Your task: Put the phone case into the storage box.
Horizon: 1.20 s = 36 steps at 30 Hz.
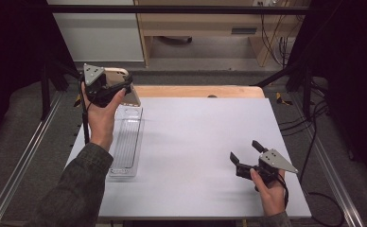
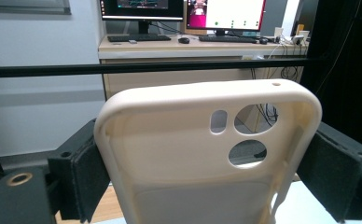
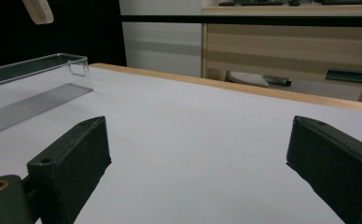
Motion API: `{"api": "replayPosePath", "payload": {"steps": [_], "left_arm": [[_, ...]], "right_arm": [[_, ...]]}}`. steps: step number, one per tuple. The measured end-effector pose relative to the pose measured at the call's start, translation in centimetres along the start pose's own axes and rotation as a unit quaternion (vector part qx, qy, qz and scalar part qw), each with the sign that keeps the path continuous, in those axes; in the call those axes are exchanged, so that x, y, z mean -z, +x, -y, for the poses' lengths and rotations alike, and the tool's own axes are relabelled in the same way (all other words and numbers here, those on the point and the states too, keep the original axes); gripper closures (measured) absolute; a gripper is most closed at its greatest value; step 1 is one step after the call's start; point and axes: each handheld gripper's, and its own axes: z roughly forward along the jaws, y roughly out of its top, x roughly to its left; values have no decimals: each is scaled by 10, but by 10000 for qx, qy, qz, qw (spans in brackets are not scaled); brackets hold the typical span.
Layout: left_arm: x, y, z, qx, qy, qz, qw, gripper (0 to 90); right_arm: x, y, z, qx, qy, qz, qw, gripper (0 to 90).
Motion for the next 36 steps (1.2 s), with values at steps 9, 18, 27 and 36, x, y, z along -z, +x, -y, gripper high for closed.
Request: {"api": "replayPosePath", "payload": {"steps": [9, 18, 27, 36], "left_arm": [[-7, 1, 2, 36, 42, -44, 10000, 111], [-18, 5, 8, -31, -6, -159, 9999, 111], [-24, 15, 14, 127, 34, -248, 9996, 111], [-23, 24, 17, 109, 67, -362, 9993, 110]], "right_arm": [[2, 2, 0, 71, -39, -36, 10000, 45], [-1, 7, 2, 162, 55, -93, 9998, 44], [-3, 14, 4, 269, 115, -161, 9994, 44], [-1, 14, 3, 275, 86, -129, 9995, 44]]}}
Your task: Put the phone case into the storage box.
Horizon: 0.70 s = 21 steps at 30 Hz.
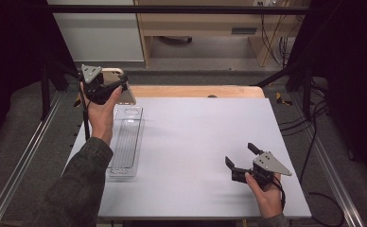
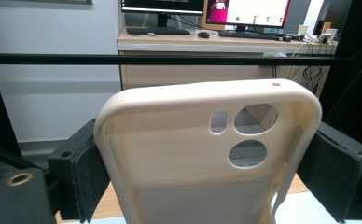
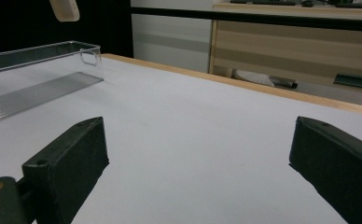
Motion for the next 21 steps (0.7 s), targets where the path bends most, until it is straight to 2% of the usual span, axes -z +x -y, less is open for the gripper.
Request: {"api": "replayPosePath", "payload": {"steps": [10, 13, 21], "left_arm": [[-1, -3, 11, -44, 162, -104, 9998, 110], [-2, -7, 14, -122, 178, -124, 9997, 110], [-12, -8, 28, -210, 409, -143, 9988, 109]], "right_arm": [[1, 0, 0, -21, -5, -3, 10000, 44], [1, -1, 0, -20, -6, -10, 10000, 45], [1, -3, 1, -75, 8, -27, 10000, 46]]}}
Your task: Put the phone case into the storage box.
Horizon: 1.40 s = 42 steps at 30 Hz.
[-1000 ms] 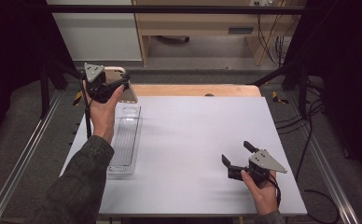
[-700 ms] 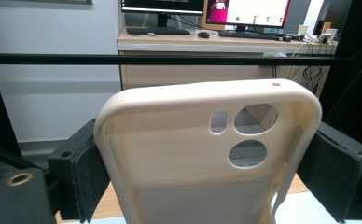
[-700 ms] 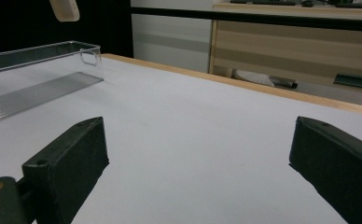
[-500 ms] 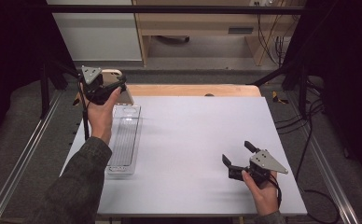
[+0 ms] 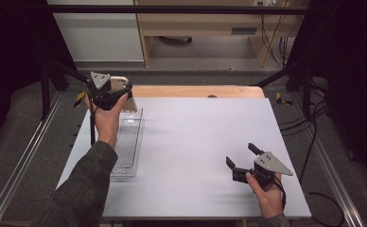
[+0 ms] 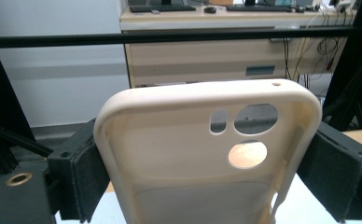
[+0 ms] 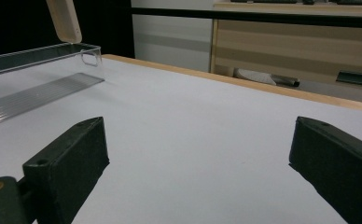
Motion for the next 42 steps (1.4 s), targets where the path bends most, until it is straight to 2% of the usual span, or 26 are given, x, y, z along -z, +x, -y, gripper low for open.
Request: {"api": "replayPosePath", "payload": {"steps": [7, 23, 42], "left_arm": [[-6, -2, 10, -4, 121, -21, 9999, 109], [-16, -2, 24, 30, 229, -31, 9997, 109], [-20, -3, 31, 47, 296, -14, 9995, 108]], "right_arm": [[1, -2, 1, -29, 10, 15, 10000, 45], [-2, -1, 3, -42, 73, 12, 10000, 46], [-2, -1, 5, -39, 114, 10, 9999, 45]]}}
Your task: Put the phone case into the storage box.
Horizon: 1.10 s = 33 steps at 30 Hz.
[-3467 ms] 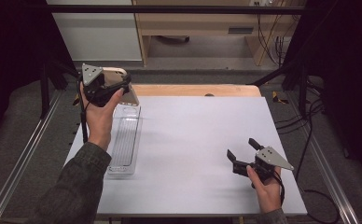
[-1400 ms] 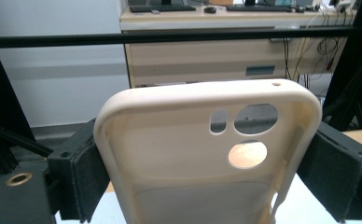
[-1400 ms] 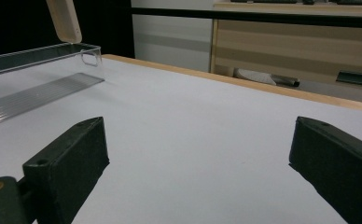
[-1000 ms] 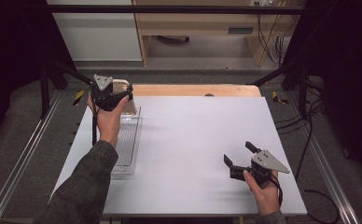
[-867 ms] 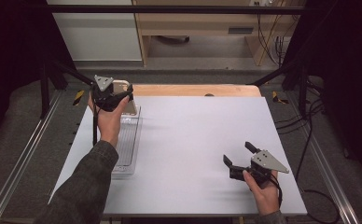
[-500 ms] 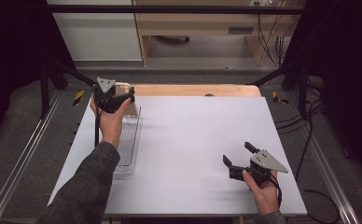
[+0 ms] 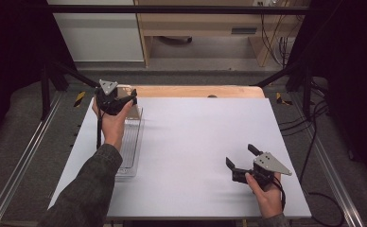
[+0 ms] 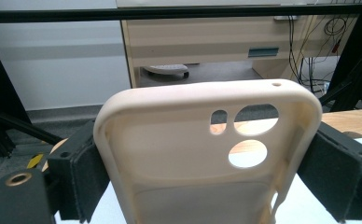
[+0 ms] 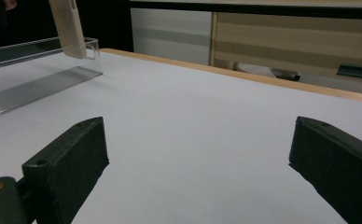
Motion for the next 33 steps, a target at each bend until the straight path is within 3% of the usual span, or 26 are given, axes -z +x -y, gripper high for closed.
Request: {"api": "replayPosePath", "payload": {"steps": [33], "left_arm": [[-6, 0, 10, -11, 131, -73, 9999, 108]], "right_arm": [[-1, 0, 2, -14, 48, -19, 10000, 45]]}}
